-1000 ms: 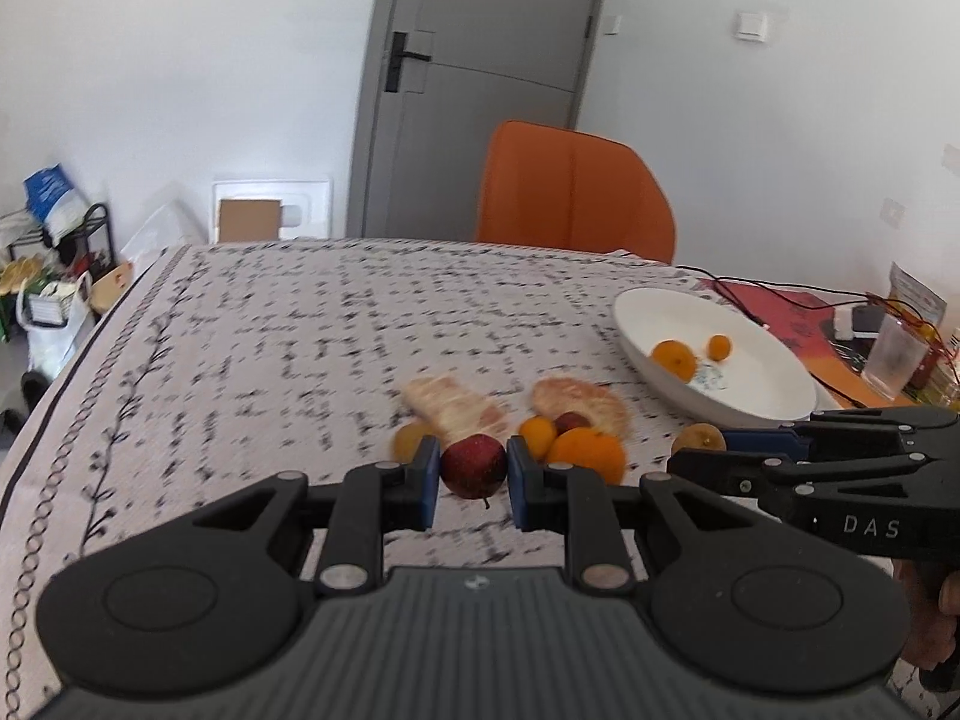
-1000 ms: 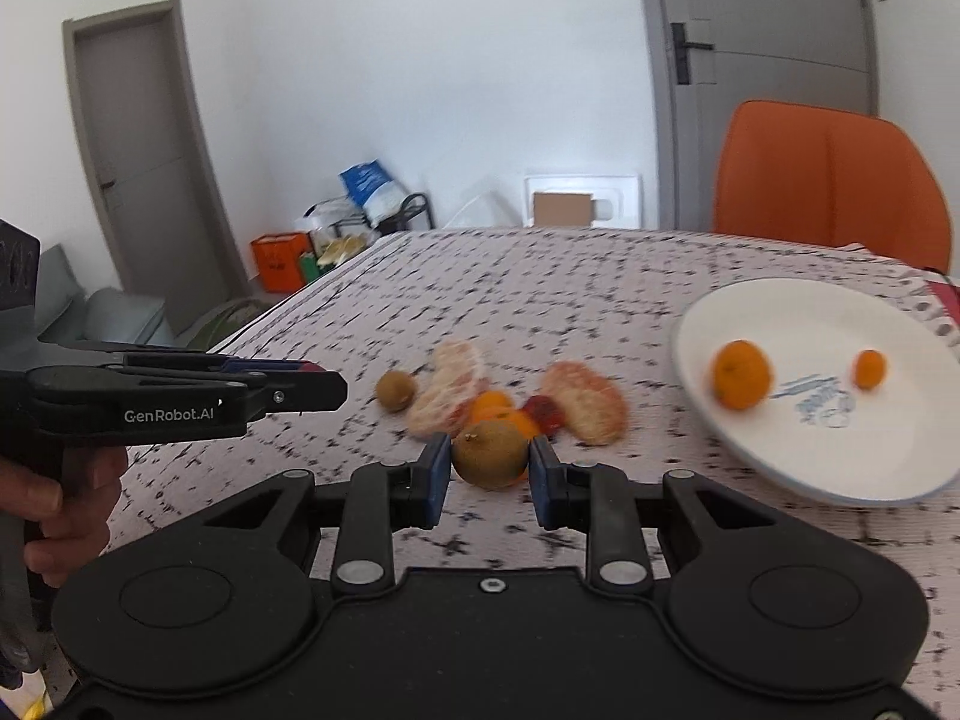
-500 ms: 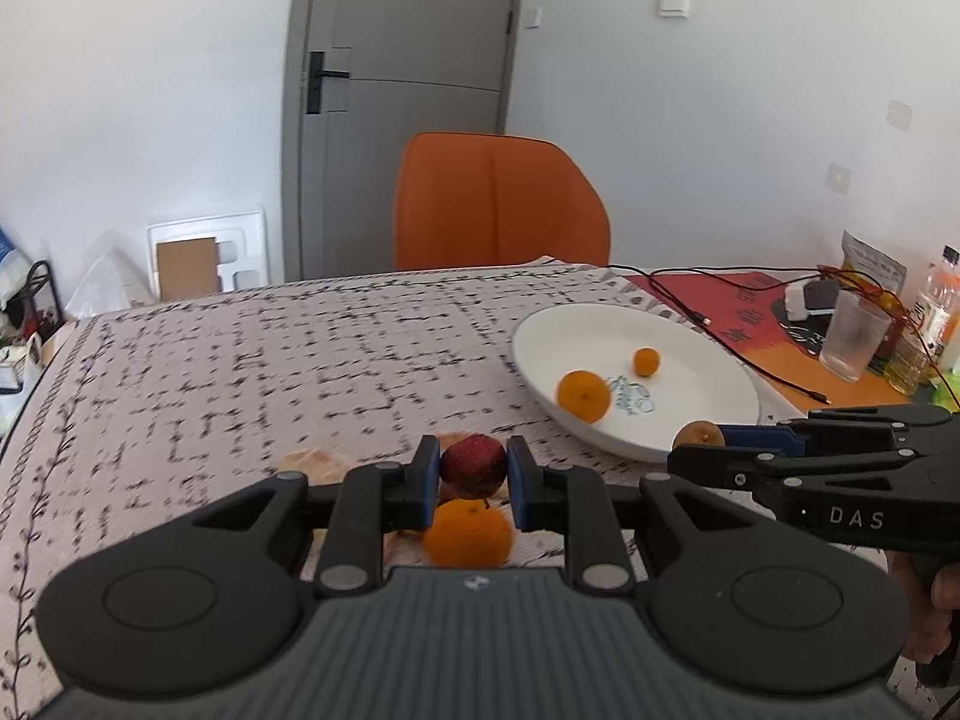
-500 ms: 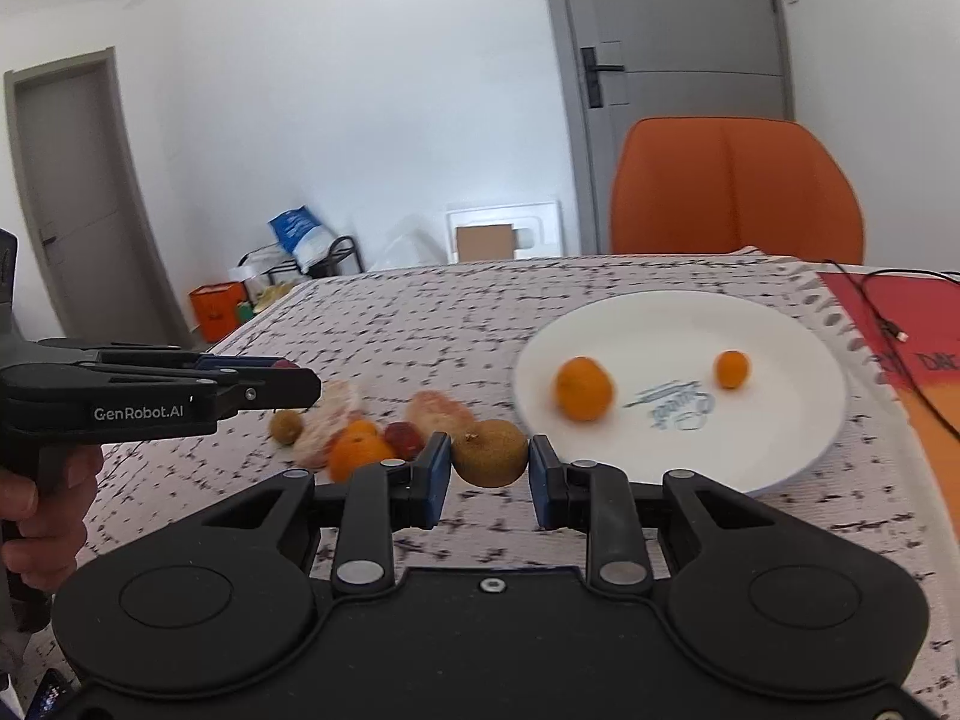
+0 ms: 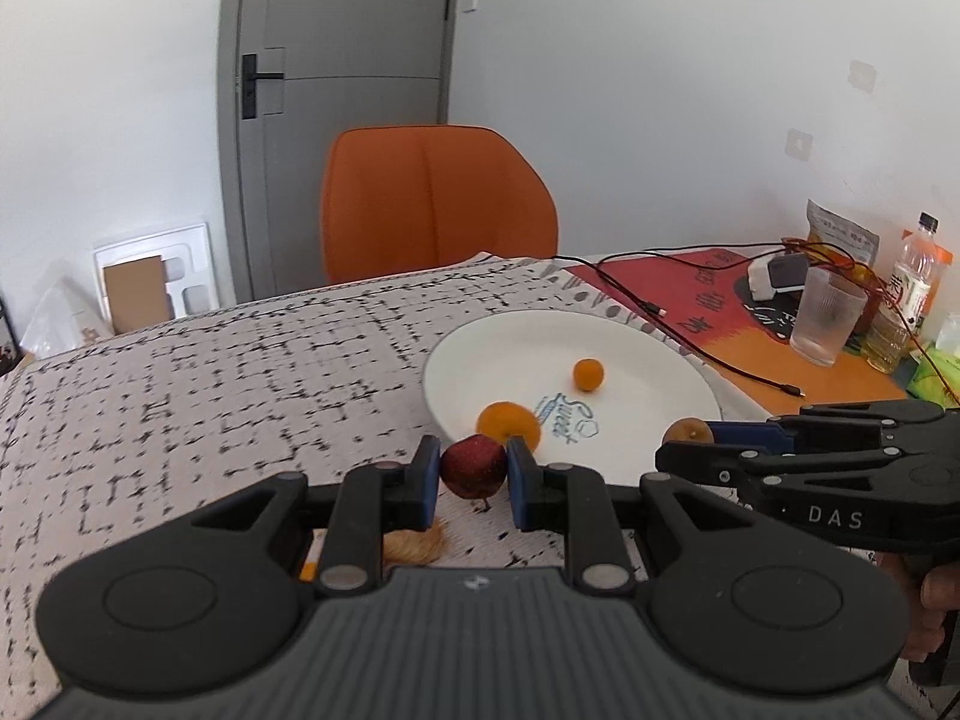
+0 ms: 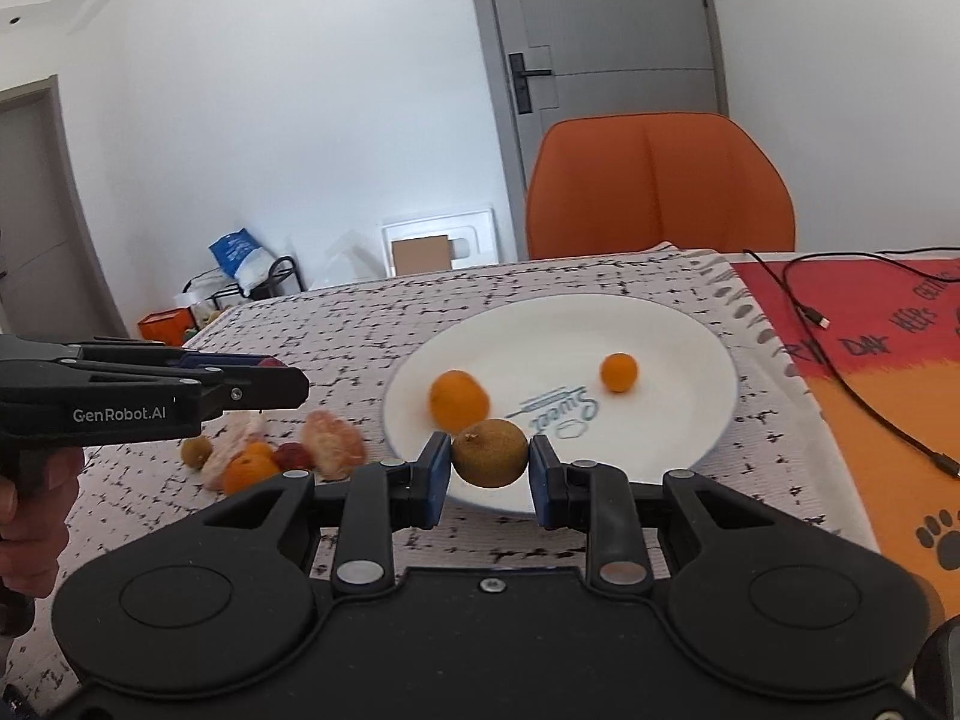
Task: Organize fruits
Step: 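Carry the kiwi and plum to the white plate and release both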
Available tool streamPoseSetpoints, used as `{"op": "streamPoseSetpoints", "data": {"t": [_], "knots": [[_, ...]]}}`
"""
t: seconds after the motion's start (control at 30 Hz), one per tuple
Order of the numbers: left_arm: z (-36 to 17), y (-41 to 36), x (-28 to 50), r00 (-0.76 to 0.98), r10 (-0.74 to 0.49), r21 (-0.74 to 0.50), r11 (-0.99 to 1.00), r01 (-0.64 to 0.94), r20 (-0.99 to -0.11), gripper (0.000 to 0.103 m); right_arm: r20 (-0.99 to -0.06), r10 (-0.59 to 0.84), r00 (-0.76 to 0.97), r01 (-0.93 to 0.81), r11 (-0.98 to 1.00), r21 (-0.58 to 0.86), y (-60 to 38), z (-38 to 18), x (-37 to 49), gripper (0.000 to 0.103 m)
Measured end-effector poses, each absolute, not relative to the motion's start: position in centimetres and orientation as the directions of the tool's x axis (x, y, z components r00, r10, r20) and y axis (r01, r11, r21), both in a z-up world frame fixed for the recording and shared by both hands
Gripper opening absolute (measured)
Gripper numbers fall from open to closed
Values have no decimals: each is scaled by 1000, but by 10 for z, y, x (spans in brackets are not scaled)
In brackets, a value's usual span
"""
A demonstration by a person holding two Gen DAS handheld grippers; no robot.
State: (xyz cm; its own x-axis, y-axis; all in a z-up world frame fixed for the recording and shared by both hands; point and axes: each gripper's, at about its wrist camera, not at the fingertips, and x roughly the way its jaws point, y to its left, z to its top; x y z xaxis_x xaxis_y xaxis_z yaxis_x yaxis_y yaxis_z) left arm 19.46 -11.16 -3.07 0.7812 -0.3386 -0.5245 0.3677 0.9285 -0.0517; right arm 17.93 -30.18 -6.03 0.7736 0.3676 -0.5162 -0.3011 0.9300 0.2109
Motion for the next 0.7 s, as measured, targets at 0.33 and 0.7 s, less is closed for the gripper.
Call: {"op": "streamPoseSetpoints", "data": {"t": [0.33,0.7], "knots": [[-34,-141,214,752,-378,-31,902,431,-539,22,-518,339,786,-247,939,239,-318,-67,189,32],[-29,-158,218,752,-371,-4,898,440,-544,25,-507,337,793,-233,937,260,-328,-64,179,41]]}}
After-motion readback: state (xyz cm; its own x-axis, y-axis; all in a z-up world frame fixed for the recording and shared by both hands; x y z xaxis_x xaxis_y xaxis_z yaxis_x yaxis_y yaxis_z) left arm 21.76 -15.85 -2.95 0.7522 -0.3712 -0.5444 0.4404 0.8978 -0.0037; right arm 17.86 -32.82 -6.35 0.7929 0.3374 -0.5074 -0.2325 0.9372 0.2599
